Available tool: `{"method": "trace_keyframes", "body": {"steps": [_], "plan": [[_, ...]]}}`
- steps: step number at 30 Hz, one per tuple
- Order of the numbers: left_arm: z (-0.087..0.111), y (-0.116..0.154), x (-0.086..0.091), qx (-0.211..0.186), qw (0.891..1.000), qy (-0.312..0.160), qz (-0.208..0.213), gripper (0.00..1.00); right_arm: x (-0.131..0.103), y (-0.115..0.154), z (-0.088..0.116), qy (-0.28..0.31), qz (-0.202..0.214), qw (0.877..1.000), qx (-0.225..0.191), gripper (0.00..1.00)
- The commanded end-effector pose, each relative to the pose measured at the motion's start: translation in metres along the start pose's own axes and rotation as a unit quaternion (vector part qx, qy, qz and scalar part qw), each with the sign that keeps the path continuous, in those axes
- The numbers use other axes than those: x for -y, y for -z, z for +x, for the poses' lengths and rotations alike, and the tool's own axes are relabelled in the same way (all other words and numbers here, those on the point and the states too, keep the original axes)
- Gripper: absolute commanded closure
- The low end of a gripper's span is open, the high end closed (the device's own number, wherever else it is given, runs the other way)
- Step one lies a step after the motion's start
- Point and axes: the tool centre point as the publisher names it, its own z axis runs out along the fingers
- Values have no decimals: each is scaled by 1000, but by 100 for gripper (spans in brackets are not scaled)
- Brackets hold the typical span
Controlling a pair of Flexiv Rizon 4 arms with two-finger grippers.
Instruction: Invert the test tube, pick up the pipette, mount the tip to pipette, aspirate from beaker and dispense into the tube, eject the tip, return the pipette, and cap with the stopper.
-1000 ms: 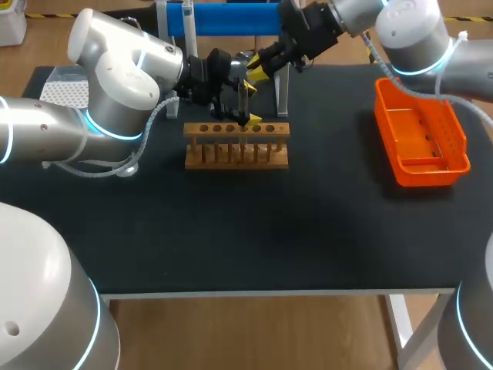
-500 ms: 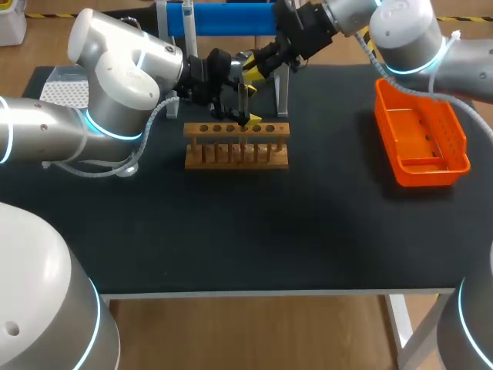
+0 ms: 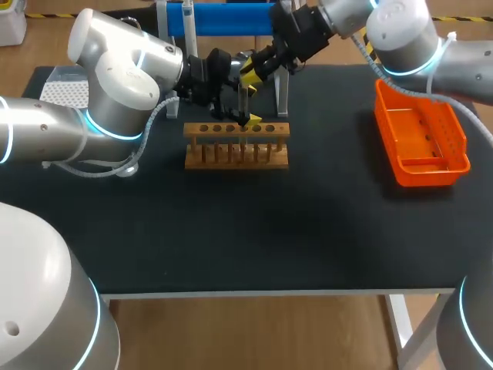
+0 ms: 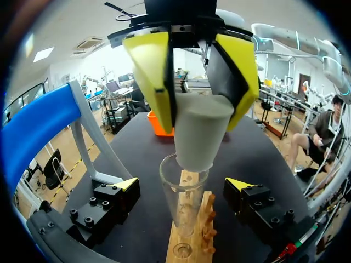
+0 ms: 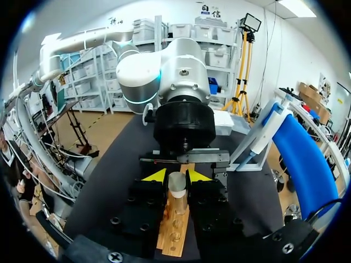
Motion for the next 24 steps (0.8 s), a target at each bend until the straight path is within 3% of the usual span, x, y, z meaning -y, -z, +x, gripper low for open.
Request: {"method": "trace_keyframes", "body": {"steps": [1, 24], "plan": [[-1, 0, 0, -2, 1000, 0, 0, 0, 2, -3, -1, 0, 6, 1000, -1, 100], [-1, 0, 0, -2, 1000, 0, 0, 0, -4, -1, -4, 3, -1, 1000, 2, 100]]}}
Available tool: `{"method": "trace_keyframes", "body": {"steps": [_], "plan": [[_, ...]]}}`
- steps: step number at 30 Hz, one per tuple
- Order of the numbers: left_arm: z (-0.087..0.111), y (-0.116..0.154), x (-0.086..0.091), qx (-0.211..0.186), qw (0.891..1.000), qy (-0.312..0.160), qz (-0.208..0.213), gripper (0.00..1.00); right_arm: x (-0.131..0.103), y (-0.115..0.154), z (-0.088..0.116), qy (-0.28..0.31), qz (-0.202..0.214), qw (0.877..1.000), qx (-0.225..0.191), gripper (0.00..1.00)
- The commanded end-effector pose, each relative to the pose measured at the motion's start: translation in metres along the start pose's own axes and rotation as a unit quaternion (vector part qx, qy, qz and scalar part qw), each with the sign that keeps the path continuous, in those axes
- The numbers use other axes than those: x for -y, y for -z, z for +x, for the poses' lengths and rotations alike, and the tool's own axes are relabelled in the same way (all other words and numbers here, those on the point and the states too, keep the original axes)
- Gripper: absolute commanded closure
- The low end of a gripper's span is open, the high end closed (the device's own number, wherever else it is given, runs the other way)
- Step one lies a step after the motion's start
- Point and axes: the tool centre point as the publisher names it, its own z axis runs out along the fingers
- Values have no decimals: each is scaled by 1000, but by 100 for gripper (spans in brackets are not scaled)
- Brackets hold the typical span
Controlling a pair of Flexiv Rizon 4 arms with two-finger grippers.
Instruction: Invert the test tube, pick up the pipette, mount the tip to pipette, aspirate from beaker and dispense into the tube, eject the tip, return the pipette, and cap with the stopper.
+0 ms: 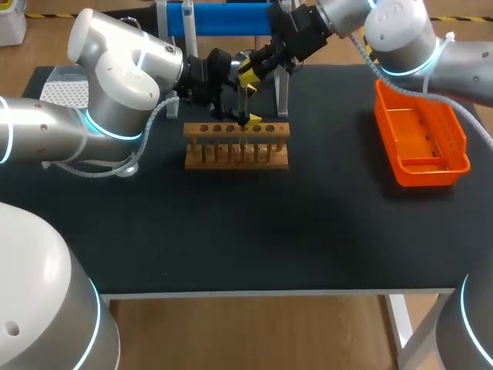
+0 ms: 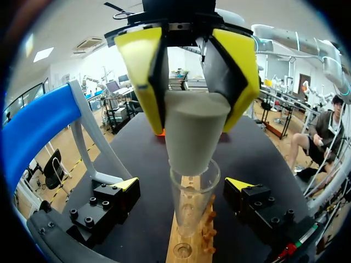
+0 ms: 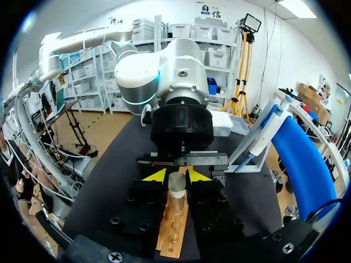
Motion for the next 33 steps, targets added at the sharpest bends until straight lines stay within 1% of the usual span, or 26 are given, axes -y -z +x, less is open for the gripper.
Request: {"method": "trace_keyframes", "body": {"steps": [1, 33], "plan": [[-1, 0, 0, -2, 1000, 0, 0, 0, -1, 0, -1, 1, 1, 1000, -2, 100], [-1, 0, 0, -2, 1000, 0, 0, 0, 8, -8, 3, -3, 13, 1000, -10, 100]]}}
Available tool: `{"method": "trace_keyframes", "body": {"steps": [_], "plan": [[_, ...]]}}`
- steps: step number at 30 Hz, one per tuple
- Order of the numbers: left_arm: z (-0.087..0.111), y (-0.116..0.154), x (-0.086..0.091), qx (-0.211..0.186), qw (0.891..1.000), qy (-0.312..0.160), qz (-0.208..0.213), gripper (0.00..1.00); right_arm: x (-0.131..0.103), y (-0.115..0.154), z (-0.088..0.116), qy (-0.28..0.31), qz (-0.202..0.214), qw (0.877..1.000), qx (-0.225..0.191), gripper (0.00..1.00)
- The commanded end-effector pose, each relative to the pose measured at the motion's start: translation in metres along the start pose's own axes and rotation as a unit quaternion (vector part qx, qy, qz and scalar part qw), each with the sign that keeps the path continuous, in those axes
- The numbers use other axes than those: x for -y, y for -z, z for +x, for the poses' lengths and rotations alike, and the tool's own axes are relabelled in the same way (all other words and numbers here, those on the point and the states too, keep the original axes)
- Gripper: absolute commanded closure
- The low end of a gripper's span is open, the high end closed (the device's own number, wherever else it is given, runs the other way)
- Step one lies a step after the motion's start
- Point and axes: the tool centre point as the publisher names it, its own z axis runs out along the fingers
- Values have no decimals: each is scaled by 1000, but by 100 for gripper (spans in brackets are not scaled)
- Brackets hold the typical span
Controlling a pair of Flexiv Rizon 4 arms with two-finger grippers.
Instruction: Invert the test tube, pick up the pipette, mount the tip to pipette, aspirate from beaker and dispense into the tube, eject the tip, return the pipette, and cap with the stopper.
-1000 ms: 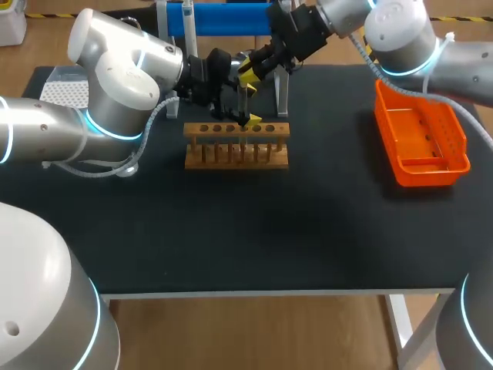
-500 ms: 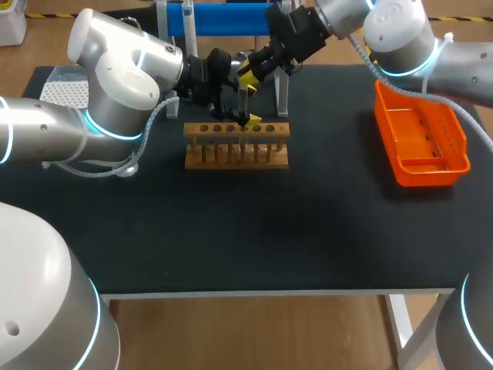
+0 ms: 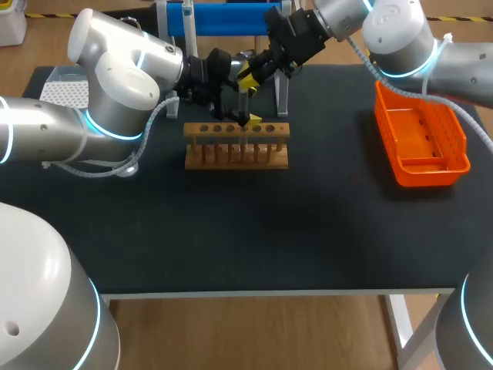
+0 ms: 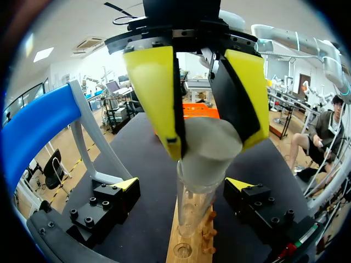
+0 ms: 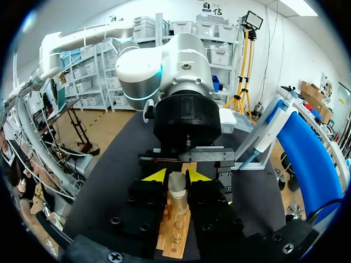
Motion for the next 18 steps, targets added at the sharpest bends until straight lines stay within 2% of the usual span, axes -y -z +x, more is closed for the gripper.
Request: {"method": "trace_keyframes", "body": {"steps": [1, 13, 14, 16, 17, 18], "plan": [[-1, 0, 0, -2, 1000, 0, 0, 0, 1, -1, -1, -1, 3, 1000, -2, 100], [-1, 0, 0, -2, 1000, 0, 0, 0, 7, -4, 2, -8, 10, 1000, 1, 100], [-1, 0, 0, -2, 1000, 0, 0, 0, 7, -4, 1, -9, 8, 1000, 3, 88], [-1, 0, 0, -2, 1000, 0, 0, 0, 5, -1, 1, -12, -3, 1000, 13, 54], [-1, 0, 0, -2, 1000, 0, 0, 0, 4, 0, 0, -12, -10, 1000, 12, 20], [-1, 0, 0, -2, 1000, 0, 0, 0, 3, 1, 0, -13, -17, 1000, 12, 0]]}}
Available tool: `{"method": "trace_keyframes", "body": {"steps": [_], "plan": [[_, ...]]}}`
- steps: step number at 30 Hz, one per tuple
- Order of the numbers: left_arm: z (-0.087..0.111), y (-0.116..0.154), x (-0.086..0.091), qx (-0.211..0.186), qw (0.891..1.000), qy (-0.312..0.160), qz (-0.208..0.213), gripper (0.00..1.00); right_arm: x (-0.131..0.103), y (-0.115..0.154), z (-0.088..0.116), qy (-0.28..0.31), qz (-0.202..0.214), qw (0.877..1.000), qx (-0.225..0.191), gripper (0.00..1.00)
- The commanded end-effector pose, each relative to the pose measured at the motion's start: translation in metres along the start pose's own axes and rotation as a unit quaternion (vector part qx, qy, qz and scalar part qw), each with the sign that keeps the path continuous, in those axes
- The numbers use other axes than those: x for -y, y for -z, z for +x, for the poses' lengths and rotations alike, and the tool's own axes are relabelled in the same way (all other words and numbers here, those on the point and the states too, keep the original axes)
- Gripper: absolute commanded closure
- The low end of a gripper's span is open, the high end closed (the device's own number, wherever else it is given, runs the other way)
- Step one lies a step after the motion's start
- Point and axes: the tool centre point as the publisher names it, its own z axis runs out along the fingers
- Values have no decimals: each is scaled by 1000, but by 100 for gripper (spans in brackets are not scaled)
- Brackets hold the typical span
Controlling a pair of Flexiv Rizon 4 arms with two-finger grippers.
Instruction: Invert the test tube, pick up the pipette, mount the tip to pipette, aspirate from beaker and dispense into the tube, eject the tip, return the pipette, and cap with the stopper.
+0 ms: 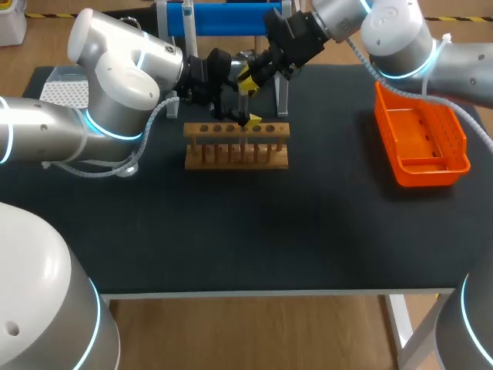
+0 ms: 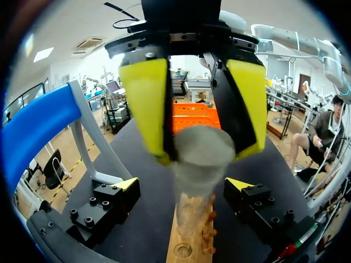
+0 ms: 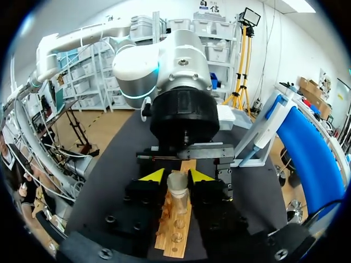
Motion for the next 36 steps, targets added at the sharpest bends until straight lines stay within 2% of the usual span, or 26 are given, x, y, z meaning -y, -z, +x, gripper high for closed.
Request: {"method": "trace_keyframes", "body": {"steps": [1, 13, 22, 24, 25, 26, 27, 29, 36], "plan": [[-1, 0, 0, -2, 1000, 0, 0, 0, 1, 4, 3, 0, -26, 1000, 7, 0], [-1, 0, 0, -2, 1000, 0, 0, 0, -1, 21, 5, 0, -88, 996, 25, 0], [-1, 0, 0, -2, 1000, 0, 0, 0, -4, 28, 8, 4, -164, 986, 35, 0], [-1, 0, 0, -2, 1000, 0, 0, 0, -5, 28, 8, 8, -179, 983, 40, 27], [-1, 0, 0, -2, 1000, 0, 0, 0, -6, 29, 8, 8, -187, 982, 41, 55], [-1, 0, 0, -2, 1000, 0, 0, 0, -6, 29, 8, 9, -192, 980, 44, 67], [-1, 0, 0, -2, 1000, 0, 0, 0, -7, 29, 8, 9, -199, 979, 44, 74], [-1, 0, 0, -2, 1000, 0, 0, 0, -9, 29, 8, 10, -210, 977, 44, 100], [-1, 0, 0, -2, 1000, 0, 0, 0, -13, 27, 8, 10, -241, 970, 44, 100]]}}
